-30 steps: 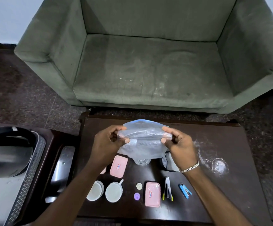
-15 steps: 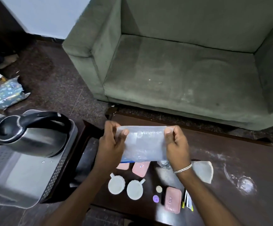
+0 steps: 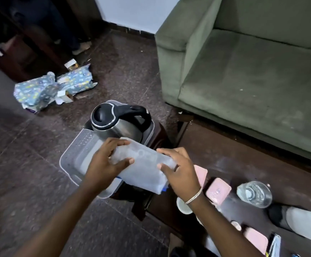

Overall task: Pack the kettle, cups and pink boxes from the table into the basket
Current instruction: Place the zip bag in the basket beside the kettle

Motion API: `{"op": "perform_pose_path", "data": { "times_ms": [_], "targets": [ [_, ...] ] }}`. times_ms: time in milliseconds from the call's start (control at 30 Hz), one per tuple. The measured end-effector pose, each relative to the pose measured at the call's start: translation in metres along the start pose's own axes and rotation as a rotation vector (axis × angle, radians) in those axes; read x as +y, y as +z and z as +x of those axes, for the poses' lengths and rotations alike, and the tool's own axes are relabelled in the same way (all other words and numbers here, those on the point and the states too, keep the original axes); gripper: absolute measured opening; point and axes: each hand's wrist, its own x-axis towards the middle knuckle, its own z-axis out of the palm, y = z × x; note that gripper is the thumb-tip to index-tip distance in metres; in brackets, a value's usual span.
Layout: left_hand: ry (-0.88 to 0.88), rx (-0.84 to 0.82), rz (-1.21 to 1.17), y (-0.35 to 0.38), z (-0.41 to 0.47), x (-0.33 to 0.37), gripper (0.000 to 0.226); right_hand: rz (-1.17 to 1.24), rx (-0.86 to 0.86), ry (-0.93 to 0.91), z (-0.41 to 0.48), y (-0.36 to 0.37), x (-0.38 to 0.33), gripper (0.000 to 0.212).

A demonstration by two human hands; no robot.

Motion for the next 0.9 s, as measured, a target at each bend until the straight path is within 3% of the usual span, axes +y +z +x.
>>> {"op": "perform_pose_path", "data": {
  "times_ms": [67,233,600,767,900],
  "targets": [
    [-0.04,-0.068,0.034,-0.024,-0.002,-0.023,0.052,-0.032,-0.089,-0.025,0.0,0.029,-0.004,0.05],
    [-0.135,-0.138,0.174,-0.068,0.002,-0.082,0.061,-0.192,-0.3,0.085,0.01,0.1,-0.003,0.027],
    [-0.235,-0.322,0.528,-0.065,0.034,-0.169,0.086,-0.793,-0.707,-0.037,0.047,0.18,-0.005,0.033],
    [-0.208,-0.267,0.878,-0.052,0.024,-0.171,0.077,-0.99,-0.679,-0.035,0.052,0.192,0.005,0.041],
    [-0.124,-0.356,0.742,-0.051,0.026,-0.167,0.061,-1.057,-0.593,-0.143,0.056,0.199,0.006,0.036]
  ]
}}
